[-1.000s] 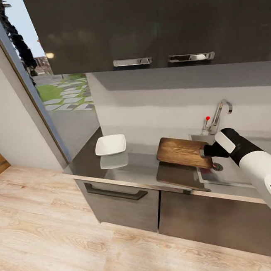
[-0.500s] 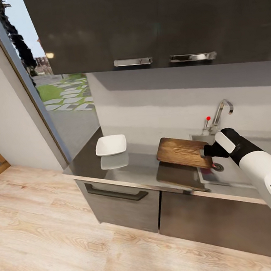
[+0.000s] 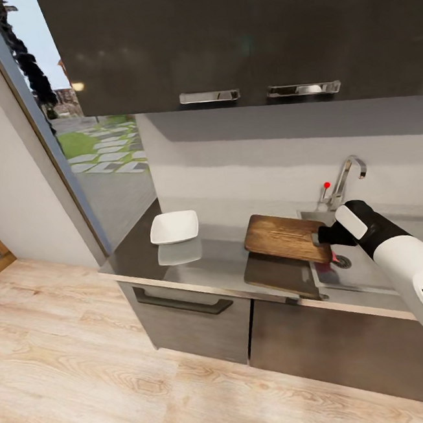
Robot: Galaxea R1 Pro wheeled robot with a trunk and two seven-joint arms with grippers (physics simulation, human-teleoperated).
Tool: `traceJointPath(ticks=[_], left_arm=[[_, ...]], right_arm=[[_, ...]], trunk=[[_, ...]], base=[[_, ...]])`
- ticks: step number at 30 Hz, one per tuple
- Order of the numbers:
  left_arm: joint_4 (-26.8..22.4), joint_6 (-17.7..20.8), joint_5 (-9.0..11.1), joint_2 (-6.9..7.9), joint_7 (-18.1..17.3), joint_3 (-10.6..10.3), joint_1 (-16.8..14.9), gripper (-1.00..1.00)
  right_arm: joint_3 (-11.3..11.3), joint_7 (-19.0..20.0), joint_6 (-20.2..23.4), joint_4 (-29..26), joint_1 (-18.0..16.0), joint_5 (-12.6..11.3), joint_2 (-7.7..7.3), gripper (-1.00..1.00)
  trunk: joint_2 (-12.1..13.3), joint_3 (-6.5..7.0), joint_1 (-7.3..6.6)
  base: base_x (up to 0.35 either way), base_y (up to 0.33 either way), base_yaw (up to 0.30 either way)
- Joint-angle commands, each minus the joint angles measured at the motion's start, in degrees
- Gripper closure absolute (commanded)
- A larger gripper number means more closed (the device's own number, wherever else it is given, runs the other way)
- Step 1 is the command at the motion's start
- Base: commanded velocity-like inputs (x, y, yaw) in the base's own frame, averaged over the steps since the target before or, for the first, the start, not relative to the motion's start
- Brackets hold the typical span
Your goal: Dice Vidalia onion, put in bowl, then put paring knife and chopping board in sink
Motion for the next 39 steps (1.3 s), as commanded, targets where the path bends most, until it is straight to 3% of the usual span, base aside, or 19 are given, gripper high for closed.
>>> traceJointPath(ticks=[1,18,39], left_arm=[[-0.1,0.3,0.0,-0.01,-0.1,0.1,0.0,-1.0],[-0.1,0.3,0.0,-0.01,-0.1,0.1,0.0,-1.0],[-0.1,0.2,0.0,-0.01,-0.1,0.1,0.0,-1.0]], right_arm=[[0.4,-0.4,0.1,-0.1,-0.1,-0.6,-0.07,1.0],[0.5,-0.4,0.1,-0.1,-0.1,-0.6,-0.07,1.0],[0.4,-0.4,0.1,-0.1,-0.1,-0.7,-0.07,1.0]], trunk=[[-0.1,-0.1,0.03],[-0.1,-0.1,0.03],[-0.1,-0.87,0.03]], base=[[0.0,0.006,0.0],[0.0,0.128,0.0],[0.0,0.008,0.0]])
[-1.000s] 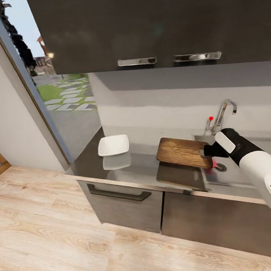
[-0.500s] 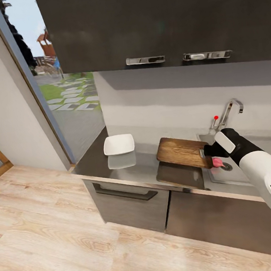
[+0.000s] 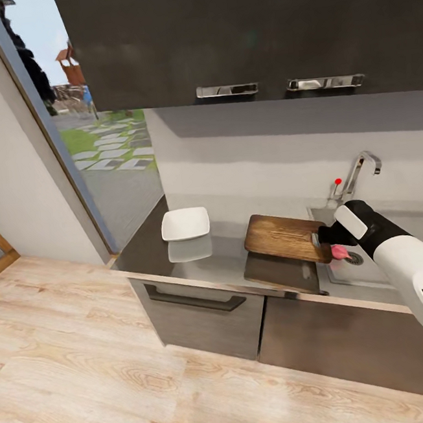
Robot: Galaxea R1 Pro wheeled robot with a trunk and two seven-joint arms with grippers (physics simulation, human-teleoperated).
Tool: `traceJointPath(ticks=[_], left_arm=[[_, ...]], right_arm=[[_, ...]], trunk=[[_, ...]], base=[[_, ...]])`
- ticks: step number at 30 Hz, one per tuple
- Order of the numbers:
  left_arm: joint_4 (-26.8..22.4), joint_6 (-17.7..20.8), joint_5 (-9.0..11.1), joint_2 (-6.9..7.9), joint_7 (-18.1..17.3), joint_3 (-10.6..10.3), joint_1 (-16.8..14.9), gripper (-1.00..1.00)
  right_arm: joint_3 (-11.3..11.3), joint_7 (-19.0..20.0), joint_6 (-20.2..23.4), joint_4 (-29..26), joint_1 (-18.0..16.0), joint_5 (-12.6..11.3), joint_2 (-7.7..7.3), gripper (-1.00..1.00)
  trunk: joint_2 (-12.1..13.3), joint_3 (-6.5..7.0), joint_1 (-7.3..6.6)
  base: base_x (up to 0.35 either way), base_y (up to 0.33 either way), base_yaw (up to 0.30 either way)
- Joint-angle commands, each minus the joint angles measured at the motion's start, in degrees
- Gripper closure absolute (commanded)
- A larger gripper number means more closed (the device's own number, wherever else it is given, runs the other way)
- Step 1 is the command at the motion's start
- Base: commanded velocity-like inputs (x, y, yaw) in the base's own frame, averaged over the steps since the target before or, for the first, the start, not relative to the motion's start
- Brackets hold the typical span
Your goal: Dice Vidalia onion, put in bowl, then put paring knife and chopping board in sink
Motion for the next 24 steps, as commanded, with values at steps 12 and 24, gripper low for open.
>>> traceJointPath(ticks=[12,24], left_arm=[[-0.1,-0.8,0.1,0.0,-0.1,0.1,0.0,-1.0],[-0.1,-0.9,0.0,0.0,-0.1,0.1,0.0,-1.0]], right_arm=[[0.4,-0.4,0.1,-0.1,-0.1,-0.6,-0.07,1.0],[0.5,-0.4,0.1,-0.1,-0.1,-0.6,-0.07,1.0]], trunk=[[-0.1,-0.36,0.03],[-0.1,-0.5,0.03]], base=[[0.0,0.0,0.0],[0.022,0.074,0.0]])
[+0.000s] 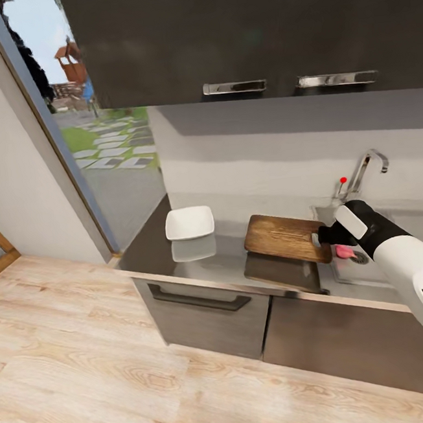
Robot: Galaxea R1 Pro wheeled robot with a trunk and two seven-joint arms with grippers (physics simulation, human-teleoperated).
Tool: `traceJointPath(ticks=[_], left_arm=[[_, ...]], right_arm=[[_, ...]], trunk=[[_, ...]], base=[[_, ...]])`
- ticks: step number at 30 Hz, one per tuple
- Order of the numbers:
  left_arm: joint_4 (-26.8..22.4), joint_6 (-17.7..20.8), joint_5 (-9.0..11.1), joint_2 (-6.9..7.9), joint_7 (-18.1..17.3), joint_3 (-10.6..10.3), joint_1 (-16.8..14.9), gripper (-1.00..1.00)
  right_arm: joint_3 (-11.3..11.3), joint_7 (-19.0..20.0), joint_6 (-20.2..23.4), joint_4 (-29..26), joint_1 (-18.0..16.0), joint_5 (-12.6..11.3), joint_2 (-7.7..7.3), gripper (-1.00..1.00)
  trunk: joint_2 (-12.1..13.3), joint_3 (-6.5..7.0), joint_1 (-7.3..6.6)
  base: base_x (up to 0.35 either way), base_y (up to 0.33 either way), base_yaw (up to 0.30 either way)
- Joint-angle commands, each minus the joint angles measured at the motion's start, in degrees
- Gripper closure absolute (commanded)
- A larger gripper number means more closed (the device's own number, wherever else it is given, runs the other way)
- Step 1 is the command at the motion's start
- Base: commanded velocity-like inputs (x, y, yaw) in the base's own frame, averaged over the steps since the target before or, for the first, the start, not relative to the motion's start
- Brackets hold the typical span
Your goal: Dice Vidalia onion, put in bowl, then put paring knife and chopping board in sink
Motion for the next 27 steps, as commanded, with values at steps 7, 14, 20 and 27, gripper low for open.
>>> traceJointPath(ticks=[7,14,20,27], left_arm=[[-0.1,0.2,0.0,-0.03,-0.1,0.1,0.0,-1.0],[-0.1,0.2,0.0,-0.04,-0.1,0.1,0.0,-1.0],[-0.1,0.2,0.0,-0.03,-0.1,0.1,0.0,-1.0],[-0.1,0.2,0.0,-0.04,-0.1,0.1,0.0,-1.0]], right_arm=[[0.4,-0.5,0.1,-0.1,0.0,-0.7,-0.06,1.0],[0.4,-0.5,0.1,-0.1,-0.1,-0.7,-0.06,1.0],[0.4,-0.5,0.1,-0.1,-0.1,-0.7,-0.06,1.0],[0.4,-0.5,0.1,-0.1,-0.1,-0.7,-0.06,1.0]], trunk=[[-0.1,-0.37,0.04],[-0.1,-0.92,0.04],[-0.1,-1.4,0.04],[-0.1,-1.59,0.04]], base=[[0.03,0.098,0.008],[0.004,0.012,0.054],[0.001,0.002,0.08],[0.0,0.0,0.032]])
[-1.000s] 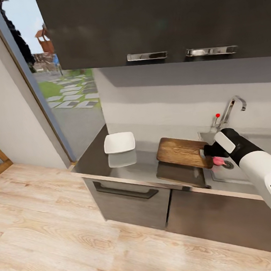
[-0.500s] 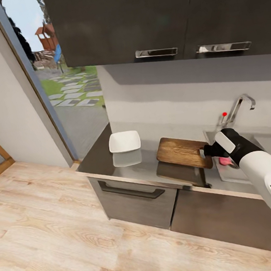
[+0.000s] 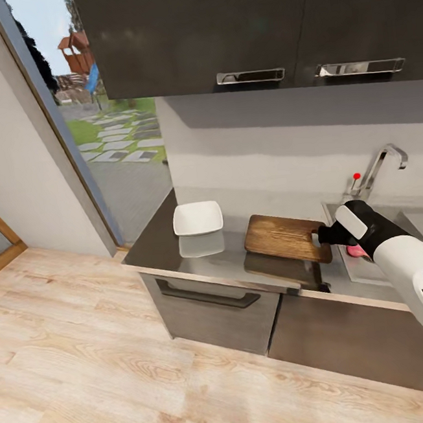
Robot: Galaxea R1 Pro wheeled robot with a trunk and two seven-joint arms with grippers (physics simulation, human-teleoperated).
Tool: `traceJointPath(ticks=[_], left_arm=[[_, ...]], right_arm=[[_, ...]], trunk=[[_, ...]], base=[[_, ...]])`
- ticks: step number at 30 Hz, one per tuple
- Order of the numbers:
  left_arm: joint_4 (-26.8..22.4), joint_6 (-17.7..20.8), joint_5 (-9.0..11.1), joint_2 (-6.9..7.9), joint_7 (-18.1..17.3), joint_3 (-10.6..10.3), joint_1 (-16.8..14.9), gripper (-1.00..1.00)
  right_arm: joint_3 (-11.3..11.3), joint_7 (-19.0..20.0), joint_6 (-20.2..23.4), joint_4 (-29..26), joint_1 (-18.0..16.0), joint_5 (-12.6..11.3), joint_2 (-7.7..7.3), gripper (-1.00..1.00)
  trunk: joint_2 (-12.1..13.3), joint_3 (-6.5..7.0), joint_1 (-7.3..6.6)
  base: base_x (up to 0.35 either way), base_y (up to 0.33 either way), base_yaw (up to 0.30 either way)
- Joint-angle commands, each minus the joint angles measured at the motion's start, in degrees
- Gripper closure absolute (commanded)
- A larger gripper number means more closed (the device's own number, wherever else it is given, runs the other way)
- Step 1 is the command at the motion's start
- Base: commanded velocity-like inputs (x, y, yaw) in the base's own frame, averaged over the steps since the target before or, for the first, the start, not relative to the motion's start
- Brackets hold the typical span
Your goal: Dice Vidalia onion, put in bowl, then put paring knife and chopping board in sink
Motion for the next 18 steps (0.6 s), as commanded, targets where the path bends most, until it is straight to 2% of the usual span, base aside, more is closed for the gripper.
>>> traceJointPath(ticks=[1,11,18], left_arm=[[-0.1,0.2,0.0,-0.02,-0.1,0.1,0.0,-1.0],[-0.1,0.2,0.0,-0.03,-0.1,0.1,0.0,-1.0],[-0.1,0.2,0.0,0.0,-0.1,0.1,0.0,-1.0]], right_arm=[[0.4,-0.4,0.1,-0.1,0.0,-0.6,-0.07,1.0],[0.4,-0.4,0.1,-0.1,0.0,-0.6,-0.07,1.0],[0.4,-0.4,0.1,-0.1,-0.1,-0.7,-0.07,1.0]], trunk=[[-0.1,-0.09,0.03],[-0.1,-0.1,0.03],[-0.1,-0.1,0.03]], base=[[0.0,0.0,0.004],[0.038,-0.104,0.001],[0.008,-0.021,0.0]])
